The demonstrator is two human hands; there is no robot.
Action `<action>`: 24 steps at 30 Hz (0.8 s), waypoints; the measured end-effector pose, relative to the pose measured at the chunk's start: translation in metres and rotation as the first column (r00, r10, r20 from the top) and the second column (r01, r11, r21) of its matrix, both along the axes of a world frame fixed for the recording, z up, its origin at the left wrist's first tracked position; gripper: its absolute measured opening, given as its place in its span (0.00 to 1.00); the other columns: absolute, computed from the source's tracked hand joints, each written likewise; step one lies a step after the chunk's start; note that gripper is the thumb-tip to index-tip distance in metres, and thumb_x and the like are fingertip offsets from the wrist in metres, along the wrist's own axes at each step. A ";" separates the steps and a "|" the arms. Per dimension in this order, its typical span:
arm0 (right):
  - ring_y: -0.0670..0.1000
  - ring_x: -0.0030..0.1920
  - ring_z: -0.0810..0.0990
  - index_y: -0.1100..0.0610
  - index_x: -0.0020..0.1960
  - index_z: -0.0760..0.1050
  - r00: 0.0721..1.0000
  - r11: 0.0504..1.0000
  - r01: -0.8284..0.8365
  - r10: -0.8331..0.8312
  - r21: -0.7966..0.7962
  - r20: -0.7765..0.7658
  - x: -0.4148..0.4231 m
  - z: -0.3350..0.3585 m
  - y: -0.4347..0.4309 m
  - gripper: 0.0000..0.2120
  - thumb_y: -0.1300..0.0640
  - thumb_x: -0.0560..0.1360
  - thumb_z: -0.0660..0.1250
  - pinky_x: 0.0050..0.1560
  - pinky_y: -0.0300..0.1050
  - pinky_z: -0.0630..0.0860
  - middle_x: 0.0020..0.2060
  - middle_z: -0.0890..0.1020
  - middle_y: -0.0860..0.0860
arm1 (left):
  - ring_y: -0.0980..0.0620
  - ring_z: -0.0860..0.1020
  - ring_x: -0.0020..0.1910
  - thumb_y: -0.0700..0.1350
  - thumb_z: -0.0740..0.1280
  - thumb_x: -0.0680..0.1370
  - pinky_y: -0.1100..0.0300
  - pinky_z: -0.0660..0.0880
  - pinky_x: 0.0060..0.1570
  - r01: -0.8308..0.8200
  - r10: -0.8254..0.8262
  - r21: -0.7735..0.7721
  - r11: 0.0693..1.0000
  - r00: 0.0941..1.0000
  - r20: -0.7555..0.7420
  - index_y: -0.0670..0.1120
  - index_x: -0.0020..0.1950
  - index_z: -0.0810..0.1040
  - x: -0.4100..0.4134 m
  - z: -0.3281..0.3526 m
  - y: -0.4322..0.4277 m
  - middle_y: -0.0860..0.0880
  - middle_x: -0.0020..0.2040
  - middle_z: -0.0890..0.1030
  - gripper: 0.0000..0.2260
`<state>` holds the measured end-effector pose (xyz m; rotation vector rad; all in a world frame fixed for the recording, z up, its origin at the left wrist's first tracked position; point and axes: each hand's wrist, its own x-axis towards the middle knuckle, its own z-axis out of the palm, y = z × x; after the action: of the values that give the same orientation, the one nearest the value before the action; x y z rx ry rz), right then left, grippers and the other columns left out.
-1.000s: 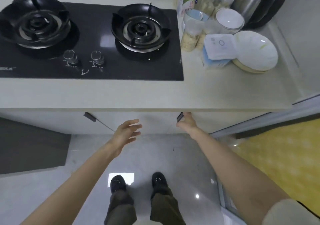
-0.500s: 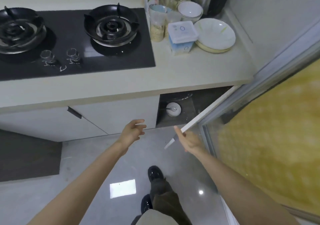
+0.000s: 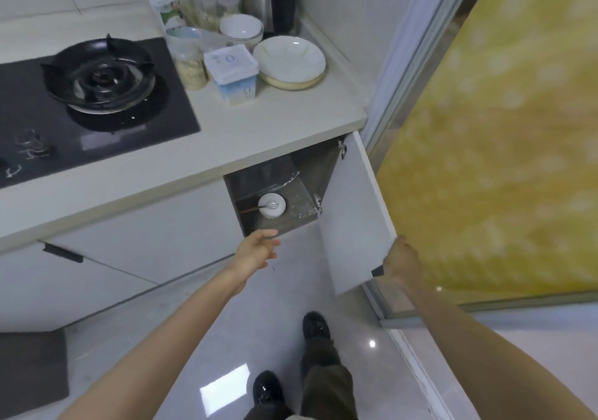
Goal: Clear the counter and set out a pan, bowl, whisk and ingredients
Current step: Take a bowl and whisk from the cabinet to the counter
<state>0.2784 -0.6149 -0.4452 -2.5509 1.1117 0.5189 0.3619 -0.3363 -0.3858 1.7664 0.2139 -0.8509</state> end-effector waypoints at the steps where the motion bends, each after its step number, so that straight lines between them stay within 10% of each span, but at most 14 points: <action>1: 0.62 0.56 0.75 0.67 0.64 0.63 1.000 0.999 -0.018 0.019 -0.037 0.016 0.003 0.000 -0.012 0.17 0.65 0.76 0.60 0.54 0.52 0.74 0.57 0.75 0.64 | 0.49 0.77 0.52 0.37 0.57 0.80 0.55 0.71 0.56 0.013 -0.013 0.003 1.000 1.000 0.003 0.47 0.65 0.72 0.002 0.000 -0.008 0.49 0.57 0.77 0.15; 10: 0.65 0.68 0.61 0.61 0.77 0.44 0.990 0.981 -0.121 0.108 -0.151 -0.095 0.021 -0.006 -0.078 0.37 0.53 0.77 0.61 0.70 0.54 0.60 0.68 0.60 0.65 | 0.53 0.77 0.46 0.36 0.59 0.79 0.58 0.73 0.51 0.041 -0.042 0.040 0.998 0.999 0.028 0.47 0.64 0.73 0.037 -0.010 -0.080 0.50 0.55 0.78 0.15; 17: 0.61 0.57 0.75 0.60 0.64 0.74 0.851 0.897 -0.366 0.431 -0.249 0.299 0.033 -0.019 -0.085 0.27 0.64 0.65 0.73 0.56 0.55 0.76 0.59 0.76 0.59 | 0.51 0.77 0.48 0.36 0.60 0.79 0.62 0.73 0.47 -0.018 0.019 0.030 0.999 1.000 -0.009 0.45 0.65 0.72 0.059 -0.020 -0.133 0.47 0.58 0.77 0.15; 24: 0.55 0.62 0.73 0.57 0.68 0.70 0.890 0.852 -0.408 0.291 0.328 0.350 0.103 -0.039 -0.055 0.19 0.63 0.77 0.60 0.61 0.48 0.73 0.63 0.75 0.54 | 0.46 0.77 0.52 0.40 0.62 0.80 0.54 0.73 0.53 -0.241 0.243 0.046 0.970 0.967 -0.072 0.44 0.66 0.73 0.077 -0.045 -0.113 0.45 0.59 0.77 0.14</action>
<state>0.3814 -0.6703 -0.4842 -2.3676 0.3804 0.3871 0.4390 -0.4495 -0.4310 1.7008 0.4890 -0.7417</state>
